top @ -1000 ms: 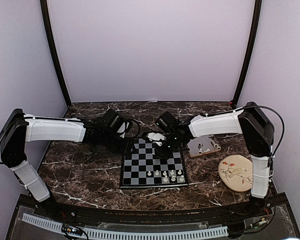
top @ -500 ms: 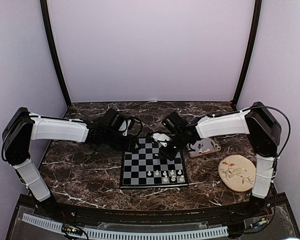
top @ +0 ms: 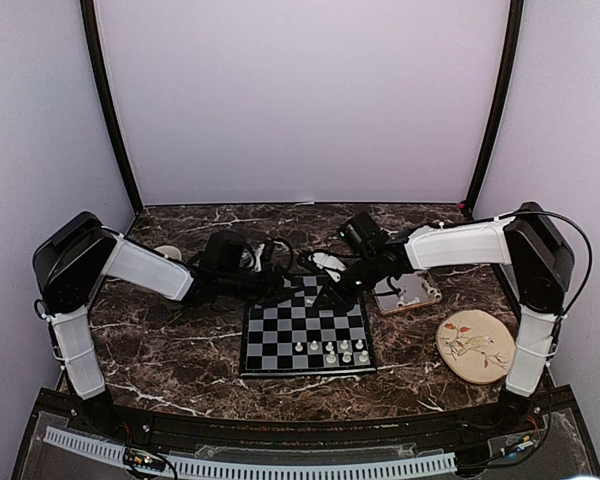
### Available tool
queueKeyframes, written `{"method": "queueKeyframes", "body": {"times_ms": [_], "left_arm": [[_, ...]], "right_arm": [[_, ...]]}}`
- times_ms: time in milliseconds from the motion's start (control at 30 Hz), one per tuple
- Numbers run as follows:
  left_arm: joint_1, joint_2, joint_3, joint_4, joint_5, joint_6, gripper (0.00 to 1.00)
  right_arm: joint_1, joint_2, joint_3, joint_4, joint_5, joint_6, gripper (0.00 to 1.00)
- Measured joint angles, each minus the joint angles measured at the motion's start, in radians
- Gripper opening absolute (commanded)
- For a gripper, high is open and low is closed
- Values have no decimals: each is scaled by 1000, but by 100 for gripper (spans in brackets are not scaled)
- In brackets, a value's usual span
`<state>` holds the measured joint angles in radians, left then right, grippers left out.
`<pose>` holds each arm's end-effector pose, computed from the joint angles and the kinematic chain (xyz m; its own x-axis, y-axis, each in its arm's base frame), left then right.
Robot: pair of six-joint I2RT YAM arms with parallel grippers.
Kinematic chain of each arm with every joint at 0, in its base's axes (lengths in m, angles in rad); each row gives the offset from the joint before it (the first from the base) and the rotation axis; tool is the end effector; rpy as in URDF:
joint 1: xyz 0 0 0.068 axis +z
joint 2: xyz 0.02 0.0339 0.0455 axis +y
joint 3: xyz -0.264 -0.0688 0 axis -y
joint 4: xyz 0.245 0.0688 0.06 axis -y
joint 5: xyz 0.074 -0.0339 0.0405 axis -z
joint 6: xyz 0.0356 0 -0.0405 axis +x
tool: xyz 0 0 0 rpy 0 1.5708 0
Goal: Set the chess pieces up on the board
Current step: Pick up the pawn from the chessboard, then pass from the right arm to the left
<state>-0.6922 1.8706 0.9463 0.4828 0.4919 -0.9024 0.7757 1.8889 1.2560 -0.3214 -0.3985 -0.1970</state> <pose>0.2885 -0.2610 0.1613 -0.9034 -0.1497 -0.4019 0.2942 0.4657 -0.8346 0.2740 0.2881 0.1806 -0.4136 -0.6583 -0.6290 -0.9040 0.3794 0.1973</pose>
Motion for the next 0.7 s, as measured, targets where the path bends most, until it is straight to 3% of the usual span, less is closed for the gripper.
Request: {"method": "queueKeyframes", "body": {"times_ms": [400,700], "left_arm": [[0,96,-39,257,116,-227,31],[0,134,-53,348,154,-306,31]], "right_arm": [[-2,0,0,9,-33,21,12],[-5,2,3,19,-32,33,12]]}}
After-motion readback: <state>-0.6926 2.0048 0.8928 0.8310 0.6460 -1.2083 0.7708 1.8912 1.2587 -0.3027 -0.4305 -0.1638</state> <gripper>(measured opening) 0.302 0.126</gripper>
